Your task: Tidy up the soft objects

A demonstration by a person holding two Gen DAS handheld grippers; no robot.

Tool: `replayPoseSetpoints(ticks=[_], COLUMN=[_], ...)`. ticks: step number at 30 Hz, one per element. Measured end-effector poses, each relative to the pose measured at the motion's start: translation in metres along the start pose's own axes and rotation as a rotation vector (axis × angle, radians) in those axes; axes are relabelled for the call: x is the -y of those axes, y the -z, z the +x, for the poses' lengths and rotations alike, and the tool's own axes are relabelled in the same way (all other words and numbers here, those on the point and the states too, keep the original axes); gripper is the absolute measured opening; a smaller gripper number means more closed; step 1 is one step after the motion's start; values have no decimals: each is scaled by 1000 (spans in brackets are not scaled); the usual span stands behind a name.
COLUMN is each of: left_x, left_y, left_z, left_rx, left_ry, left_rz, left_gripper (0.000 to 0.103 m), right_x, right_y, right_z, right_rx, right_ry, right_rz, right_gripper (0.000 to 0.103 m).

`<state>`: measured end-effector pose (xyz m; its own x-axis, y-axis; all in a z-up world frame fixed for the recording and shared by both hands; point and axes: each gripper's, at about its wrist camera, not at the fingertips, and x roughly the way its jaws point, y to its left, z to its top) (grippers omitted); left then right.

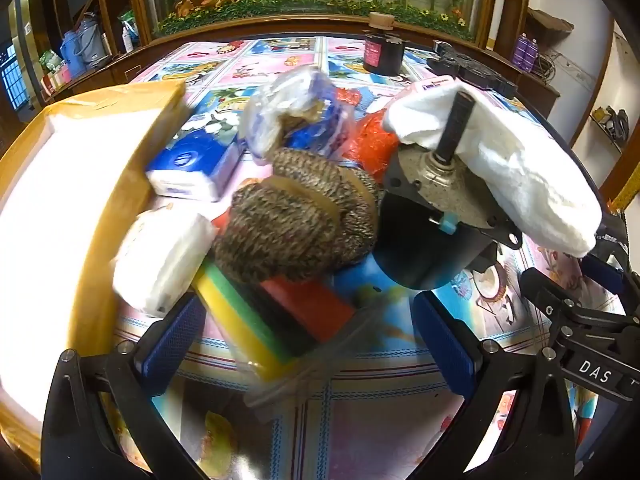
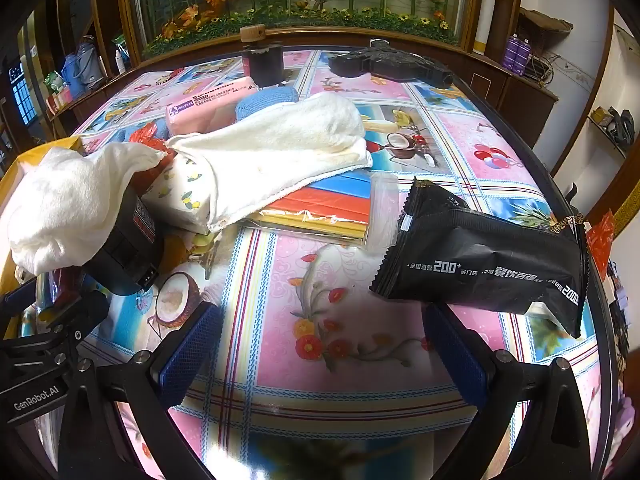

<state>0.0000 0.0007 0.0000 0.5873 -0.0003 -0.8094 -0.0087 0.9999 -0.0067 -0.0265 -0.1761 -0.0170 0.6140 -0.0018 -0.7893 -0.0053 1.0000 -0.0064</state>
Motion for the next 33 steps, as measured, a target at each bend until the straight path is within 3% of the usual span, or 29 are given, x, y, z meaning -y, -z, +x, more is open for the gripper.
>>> replayPoseSetpoints(ticks=[3,5,8,10,33], left_x=[5,18,17,9,11], left_y=[1,-2,7,1,0], left_z=[0,-1,-8,-4,-2], left_rx=[0,-7,22,0,-1], left_ry=[25,-5,10,37,29], left_rz=[39,72,54,36,43], left_gripper=[103,103,103,103,103], right_x=[0,0,0,0,0], right_y=[0,0,0,0,0], right_z=[0,0,0,0,1], right_rx=[0,0,0,0,-1], right_ry=[0,0,0,0,7], right_rz=[0,0,0,0,7], right_gripper=[102,102,102,102,102])
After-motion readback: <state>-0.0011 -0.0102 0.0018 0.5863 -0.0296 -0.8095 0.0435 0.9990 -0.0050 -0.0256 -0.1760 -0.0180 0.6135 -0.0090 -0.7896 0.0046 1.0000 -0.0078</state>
